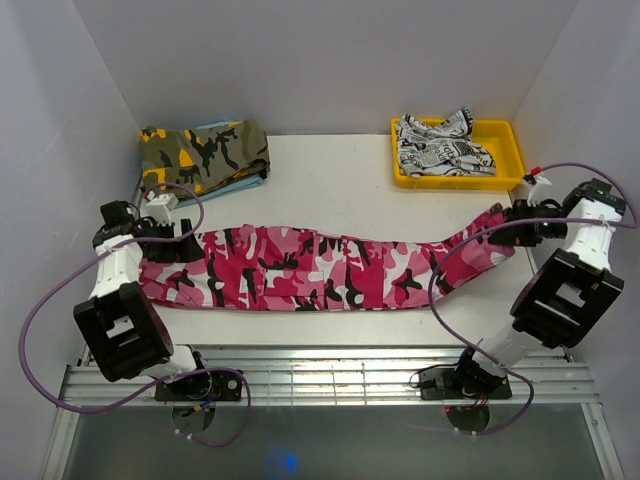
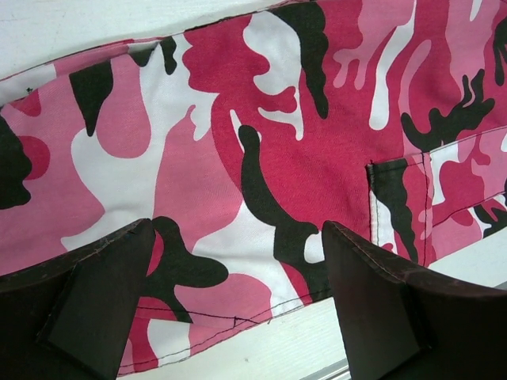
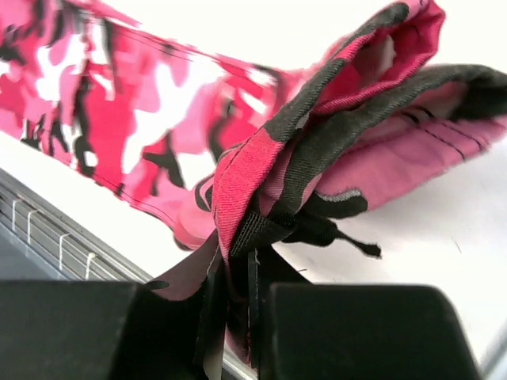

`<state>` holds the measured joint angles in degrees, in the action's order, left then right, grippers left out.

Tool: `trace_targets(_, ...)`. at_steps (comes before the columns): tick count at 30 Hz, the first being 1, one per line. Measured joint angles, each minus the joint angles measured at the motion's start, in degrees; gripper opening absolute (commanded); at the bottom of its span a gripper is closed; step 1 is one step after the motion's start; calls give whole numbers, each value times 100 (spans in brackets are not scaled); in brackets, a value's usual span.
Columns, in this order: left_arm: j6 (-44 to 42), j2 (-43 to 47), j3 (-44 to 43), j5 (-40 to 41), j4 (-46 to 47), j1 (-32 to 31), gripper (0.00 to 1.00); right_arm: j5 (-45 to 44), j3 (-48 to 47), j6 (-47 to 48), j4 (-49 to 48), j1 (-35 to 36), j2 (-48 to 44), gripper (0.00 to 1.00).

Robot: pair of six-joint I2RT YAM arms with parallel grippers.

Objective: Fold and stack the trousers
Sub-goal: Fold the trousers

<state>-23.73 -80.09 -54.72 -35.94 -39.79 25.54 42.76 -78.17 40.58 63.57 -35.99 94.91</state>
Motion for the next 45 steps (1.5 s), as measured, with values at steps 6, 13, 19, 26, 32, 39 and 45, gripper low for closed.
trace_targets(6,79,-94,122,50,105,0,98,638,654,-490,-535,1604,-1084,8)
trace_targets(13,286,-389,203,155,133,0,98,743,1880,-2516,-2697,3832,-1611,8)
trace_targets(19,435,-557,219,166,149,0,98,391,1971,-4354,-4732,5318,-1141,8)
trace_targets(26,501,-553,343,164,201,0,98,-140,1432,-5740,-5895,6218,514,8)
trace_targets(32,479,-398,586,164,212,0,98,-538,1213,-6371,-6299,6819,944,8)
trace_targets(39,474,-389,595,162,234,0,98,-944,850,-6819,-6417,7469,946,8)
trace_targets(45,476,-393,595,160,234,0,98,-1156,474,-7106,-6422,7812,1425,8)
